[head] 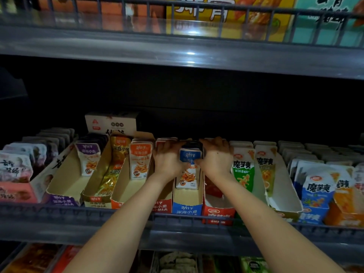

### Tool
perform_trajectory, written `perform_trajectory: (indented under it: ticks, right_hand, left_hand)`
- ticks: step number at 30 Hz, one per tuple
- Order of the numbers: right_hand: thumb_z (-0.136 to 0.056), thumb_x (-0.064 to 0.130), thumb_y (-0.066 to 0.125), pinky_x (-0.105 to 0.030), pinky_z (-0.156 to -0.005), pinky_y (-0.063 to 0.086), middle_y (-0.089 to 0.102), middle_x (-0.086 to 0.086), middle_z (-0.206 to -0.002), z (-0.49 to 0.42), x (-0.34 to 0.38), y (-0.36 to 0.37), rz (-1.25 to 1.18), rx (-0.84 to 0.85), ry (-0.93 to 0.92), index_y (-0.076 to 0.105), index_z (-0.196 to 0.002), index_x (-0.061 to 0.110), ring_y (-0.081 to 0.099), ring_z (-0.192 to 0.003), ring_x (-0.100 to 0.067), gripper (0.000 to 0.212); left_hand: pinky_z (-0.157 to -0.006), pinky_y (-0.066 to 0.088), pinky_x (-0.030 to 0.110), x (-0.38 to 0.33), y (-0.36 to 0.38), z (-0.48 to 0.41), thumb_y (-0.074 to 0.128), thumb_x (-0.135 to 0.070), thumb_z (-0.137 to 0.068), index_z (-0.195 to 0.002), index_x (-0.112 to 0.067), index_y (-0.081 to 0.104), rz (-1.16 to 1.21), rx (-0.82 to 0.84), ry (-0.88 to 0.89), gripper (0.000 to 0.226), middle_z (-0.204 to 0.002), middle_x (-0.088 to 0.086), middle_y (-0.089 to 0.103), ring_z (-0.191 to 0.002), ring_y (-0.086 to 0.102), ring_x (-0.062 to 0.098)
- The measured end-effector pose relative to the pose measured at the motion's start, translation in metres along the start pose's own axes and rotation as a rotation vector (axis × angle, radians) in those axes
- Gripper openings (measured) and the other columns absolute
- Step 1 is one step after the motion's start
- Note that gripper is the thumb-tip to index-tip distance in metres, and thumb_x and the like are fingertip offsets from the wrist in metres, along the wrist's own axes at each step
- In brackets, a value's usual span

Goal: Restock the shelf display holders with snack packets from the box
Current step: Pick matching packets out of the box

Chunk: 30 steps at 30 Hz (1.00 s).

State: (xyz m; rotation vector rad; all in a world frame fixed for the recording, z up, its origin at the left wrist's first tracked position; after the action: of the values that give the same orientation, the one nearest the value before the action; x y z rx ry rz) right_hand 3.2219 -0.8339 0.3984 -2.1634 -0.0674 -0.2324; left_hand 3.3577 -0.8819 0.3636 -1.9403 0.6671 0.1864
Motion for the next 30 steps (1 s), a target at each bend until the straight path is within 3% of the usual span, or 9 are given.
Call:
perform_trajectory:
  ticks: [4, 9, 15, 19, 23, 27, 30]
  right_hand:
    - [-0.082, 0.044, 0.065, -0.035, -0.096, 0.030, 0.049, -0.005, -0.127, 0.002, -0.003, 0.001, 0.008, 0.044, -0.002, 0.061, -0.123, 0.031, 0.039, -0.122, -0.027, 0.044]
    - [-0.077, 0.041, 0.072, -0.038, -0.096, 0.034, 0.052, -0.008, -0.127, 0.004, -0.001, -0.002, -0.059, 0.011, -0.022, 0.063, -0.122, 0.028, 0.042, -0.122, -0.031, 0.048]
    - [-0.081, 0.043, 0.070, -0.034, -0.082, 0.045, 0.066, -0.001, -0.103, 0.014, -0.005, -0.007, -0.138, -0.028, 0.006, 0.067, -0.112, 0.026, 0.059, -0.100, -0.021, 0.035]
    - [-0.083, 0.045, 0.066, -0.033, -0.083, 0.037, 0.066, 0.002, -0.106, 0.025, -0.009, -0.020, -0.154, -0.072, 0.003, 0.062, -0.119, 0.032, 0.057, -0.101, -0.020, 0.038]
    - [-0.083, 0.043, 0.067, -0.032, -0.091, 0.032, 0.057, -0.003, -0.114, 0.049, -0.021, -0.035, -0.207, -0.032, 0.047, 0.061, -0.122, 0.029, 0.048, -0.111, -0.023, 0.042]
    - [-0.077, 0.033, 0.076, -0.036, -0.087, 0.042, 0.062, -0.002, -0.106, 0.100, -0.036, -0.060, -0.327, -0.057, 0.023, 0.068, -0.112, 0.023, 0.056, -0.100, -0.021, 0.038]
    - [-0.074, 0.028, 0.079, -0.036, -0.082, 0.048, 0.060, 0.004, -0.097, 0.147, -0.052, -0.075, -0.430, -0.024, 0.016, 0.069, -0.107, 0.022, 0.058, -0.090, -0.016, 0.035]
  left_hand:
    - [-0.114, 0.019, 0.042, -0.003, -0.001, -0.001, 0.070, -0.047, -0.078, -0.143, -0.034, 0.034, -0.078, 0.005, 0.019, 0.076, -0.151, 0.000, 0.030, -0.140, 0.018, 0.027]
    - [-0.113, 0.021, 0.042, 0.000, 0.002, -0.001, 0.071, -0.050, -0.075, -0.144, -0.032, 0.032, -0.036, -0.011, 0.019, 0.081, -0.150, 0.004, 0.031, -0.140, 0.020, 0.027]
    - [-0.106, 0.033, 0.047, 0.011, 0.011, 0.000, 0.071, -0.056, -0.071, -0.147, -0.033, 0.023, 0.064, 0.045, -0.010, 0.093, -0.146, 0.005, 0.038, -0.137, 0.031, 0.028]
    - [-0.096, 0.043, 0.041, 0.008, 0.000, 0.009, 0.073, -0.049, -0.074, -0.141, -0.028, 0.035, 0.099, 0.012, -0.006, 0.080, -0.123, 0.002, 0.059, -0.117, 0.053, 0.025]
    - [-0.095, 0.039, 0.039, 0.009, -0.024, 0.029, 0.073, -0.048, -0.075, -0.131, -0.020, 0.048, 0.081, -0.046, -0.115, 0.068, -0.122, 0.007, 0.058, -0.117, 0.048, 0.029]
    - [-0.095, 0.043, 0.039, -0.011, -0.051, 0.076, 0.076, -0.031, -0.076, -0.125, -0.018, 0.054, 0.292, -0.113, -0.053, 0.055, -0.123, 0.004, 0.058, -0.116, 0.049, 0.023]
    - [-0.093, 0.046, 0.033, -0.025, -0.055, 0.123, 0.074, -0.026, -0.080, -0.120, -0.022, 0.057, 0.414, -0.053, -0.032, 0.043, -0.118, -0.005, 0.058, -0.111, 0.053, 0.014]
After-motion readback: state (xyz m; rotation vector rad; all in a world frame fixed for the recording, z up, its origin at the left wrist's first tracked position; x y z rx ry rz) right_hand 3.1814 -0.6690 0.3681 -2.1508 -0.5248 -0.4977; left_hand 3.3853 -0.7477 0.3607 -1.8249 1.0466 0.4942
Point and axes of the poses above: each hand's wrist, its own z-axis away from the middle knuckle, its own y-axis out of the palm, x = y × z, the point moved 8 cm from there along -z, towards the middle knuckle
